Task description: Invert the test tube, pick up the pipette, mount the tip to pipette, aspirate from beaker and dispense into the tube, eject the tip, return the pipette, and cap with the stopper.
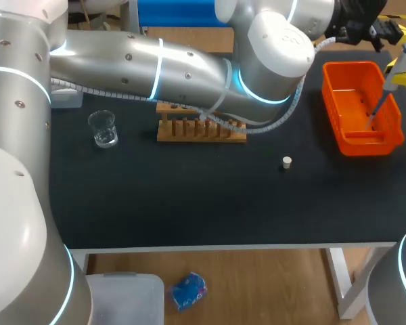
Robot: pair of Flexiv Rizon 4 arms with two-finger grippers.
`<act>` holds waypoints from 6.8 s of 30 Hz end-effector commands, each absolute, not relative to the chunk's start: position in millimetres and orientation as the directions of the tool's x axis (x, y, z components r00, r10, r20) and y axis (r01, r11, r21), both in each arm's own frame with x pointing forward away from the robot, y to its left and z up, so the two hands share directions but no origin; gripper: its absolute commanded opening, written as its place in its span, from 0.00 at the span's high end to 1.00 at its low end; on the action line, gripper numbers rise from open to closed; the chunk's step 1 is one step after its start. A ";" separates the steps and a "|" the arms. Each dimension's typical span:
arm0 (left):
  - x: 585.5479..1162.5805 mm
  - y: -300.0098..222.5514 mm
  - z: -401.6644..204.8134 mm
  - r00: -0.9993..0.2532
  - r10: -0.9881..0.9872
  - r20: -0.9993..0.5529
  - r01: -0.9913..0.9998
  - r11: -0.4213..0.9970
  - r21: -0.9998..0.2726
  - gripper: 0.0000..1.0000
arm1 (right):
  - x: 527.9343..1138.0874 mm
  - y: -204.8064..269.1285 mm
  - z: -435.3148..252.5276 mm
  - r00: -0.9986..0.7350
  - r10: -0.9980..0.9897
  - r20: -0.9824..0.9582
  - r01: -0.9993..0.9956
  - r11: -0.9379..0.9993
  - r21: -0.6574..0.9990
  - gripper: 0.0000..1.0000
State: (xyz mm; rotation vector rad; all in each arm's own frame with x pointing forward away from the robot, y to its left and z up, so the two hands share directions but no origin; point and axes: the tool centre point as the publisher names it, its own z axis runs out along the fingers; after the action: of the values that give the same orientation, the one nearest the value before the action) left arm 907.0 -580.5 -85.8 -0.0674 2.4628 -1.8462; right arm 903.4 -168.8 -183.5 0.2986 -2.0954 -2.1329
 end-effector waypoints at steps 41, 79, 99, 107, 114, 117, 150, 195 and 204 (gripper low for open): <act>904.4 -588.1 -123.7 -0.995 -0.100 0.021 -0.042 0.211 -0.977 1.00 | 905.1 -170.6 -183.9 -0.970 -0.240 -0.046 -0.042 -0.022 0.999 1.00; 902.6 -578.5 -106.0 -0.989 -0.142 -0.046 0.019 0.185 -0.982 1.00 | 905.1 -170.6 -183.9 -0.970 -0.240 -0.046 -0.042 -0.022 0.999 1.00; 902.3 -559.4 -82.3 -0.987 -0.152 -0.058 0.021 0.233 -0.972 0.00 | 905.1 -170.6 -183.9 -0.970 -0.240 -0.046 -0.042 -0.022 0.999 1.00; 898.1 -553.7 -98.2 -0.986 -0.164 -0.028 -0.007 0.211 -0.978 0.00 | 905.1 -170.6 -183.9 -0.970 -0.240 -0.046 -0.042 -0.022 0.999 1.00; 894.3 -549.8 -111.5 -0.986 -0.169 -0.006 -0.025 0.181 -0.983 0.00 | 905.1 -170.6 -183.9 -0.970 -0.240 -0.046 -0.042 -0.022 0.999 1.00; 891.2 -547.7 -116.0 -0.989 -0.146 0.002 -0.026 0.163 -0.986 0.00 | 905.1 -170.6 -183.9 -0.970 -0.240 -0.046 -0.042 -0.022 0.999 1.00; 832.1 -482.0 -169.2 -0.968 -0.239 0.079 -0.098 0.067 -0.993 0.00 | 905.1 -170.6 -183.9 -0.970 -0.240 -0.046 -0.042 -0.022 0.999 1.00; 854.6 -409.7 -218.1 -0.968 0.251 0.024 -0.035 -0.038 -0.999 0.00 | 905.1 -170.6 -183.9 -0.970 -0.240 -0.046 -0.042 -0.022 0.999 1.00; 845.0 -407.2 -222.9 -0.985 0.172 0.010 -0.016 -0.032 -0.999 0.00 | 905.1 -170.6 -183.9 -0.970 -0.240 -0.046 -0.042 -0.022 0.999 1.00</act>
State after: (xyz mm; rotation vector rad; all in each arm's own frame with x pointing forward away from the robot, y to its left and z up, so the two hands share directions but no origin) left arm 850.0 -409.8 -215.5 0.2903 2.6688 -1.9048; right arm 904.1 -169.6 -184.5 0.3008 -2.0918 -2.1347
